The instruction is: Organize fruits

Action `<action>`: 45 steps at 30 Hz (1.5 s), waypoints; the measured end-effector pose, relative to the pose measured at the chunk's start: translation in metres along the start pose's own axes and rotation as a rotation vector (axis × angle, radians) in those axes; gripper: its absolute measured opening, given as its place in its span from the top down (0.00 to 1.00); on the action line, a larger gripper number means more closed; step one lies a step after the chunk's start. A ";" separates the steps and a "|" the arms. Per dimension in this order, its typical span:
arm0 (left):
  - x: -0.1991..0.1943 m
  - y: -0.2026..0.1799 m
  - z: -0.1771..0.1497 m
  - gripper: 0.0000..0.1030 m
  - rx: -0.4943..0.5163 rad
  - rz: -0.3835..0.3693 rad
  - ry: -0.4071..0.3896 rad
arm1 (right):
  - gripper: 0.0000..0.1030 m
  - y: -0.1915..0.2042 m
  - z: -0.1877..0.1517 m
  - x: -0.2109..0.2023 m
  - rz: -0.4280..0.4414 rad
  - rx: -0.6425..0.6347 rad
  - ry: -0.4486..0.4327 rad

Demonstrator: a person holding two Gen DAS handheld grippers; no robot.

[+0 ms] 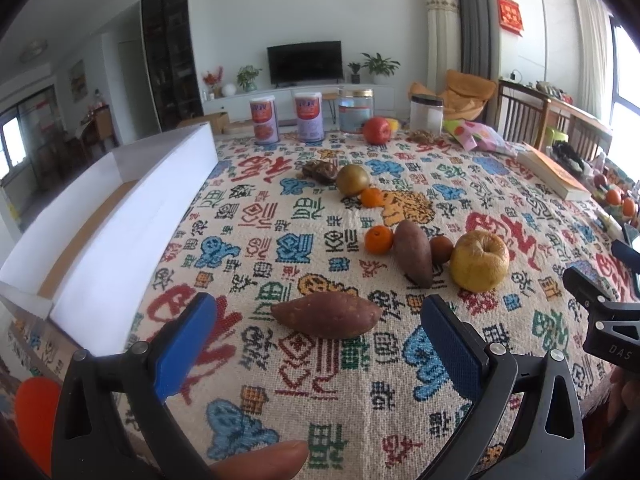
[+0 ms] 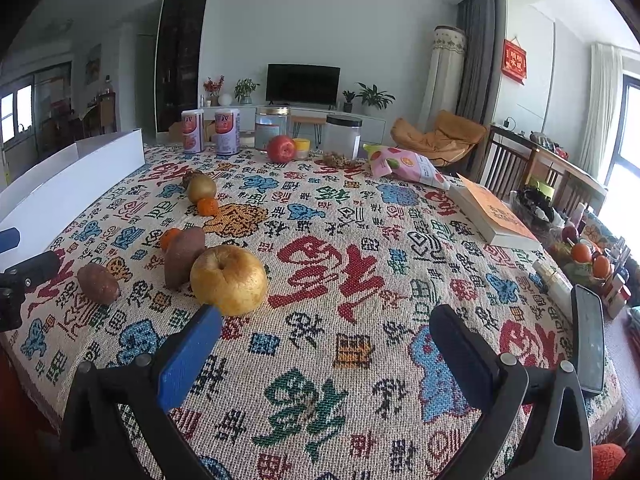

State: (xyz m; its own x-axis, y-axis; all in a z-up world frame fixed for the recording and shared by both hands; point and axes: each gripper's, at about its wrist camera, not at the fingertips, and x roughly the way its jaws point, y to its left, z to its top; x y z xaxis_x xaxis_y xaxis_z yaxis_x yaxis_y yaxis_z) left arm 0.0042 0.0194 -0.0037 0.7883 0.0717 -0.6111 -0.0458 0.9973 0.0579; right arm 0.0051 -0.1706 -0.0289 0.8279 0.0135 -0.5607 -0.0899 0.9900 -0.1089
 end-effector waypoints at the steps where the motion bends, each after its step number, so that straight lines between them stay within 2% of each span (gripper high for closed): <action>1: 0.000 0.000 0.000 0.01 0.000 0.001 -0.001 | 0.00 0.001 0.000 0.000 -0.001 0.000 -0.001; 45: -0.001 0.003 -0.002 0.01 -0.013 0.010 -0.011 | 0.00 0.002 0.001 -0.002 0.011 0.011 -0.021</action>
State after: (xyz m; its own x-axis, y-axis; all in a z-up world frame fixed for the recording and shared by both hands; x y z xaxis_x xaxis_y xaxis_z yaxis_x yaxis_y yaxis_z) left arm 0.0019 0.0221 -0.0041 0.7943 0.0816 -0.6021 -0.0614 0.9966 0.0541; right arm 0.0038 -0.1682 -0.0270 0.8385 0.0277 -0.5442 -0.0932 0.9913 -0.0931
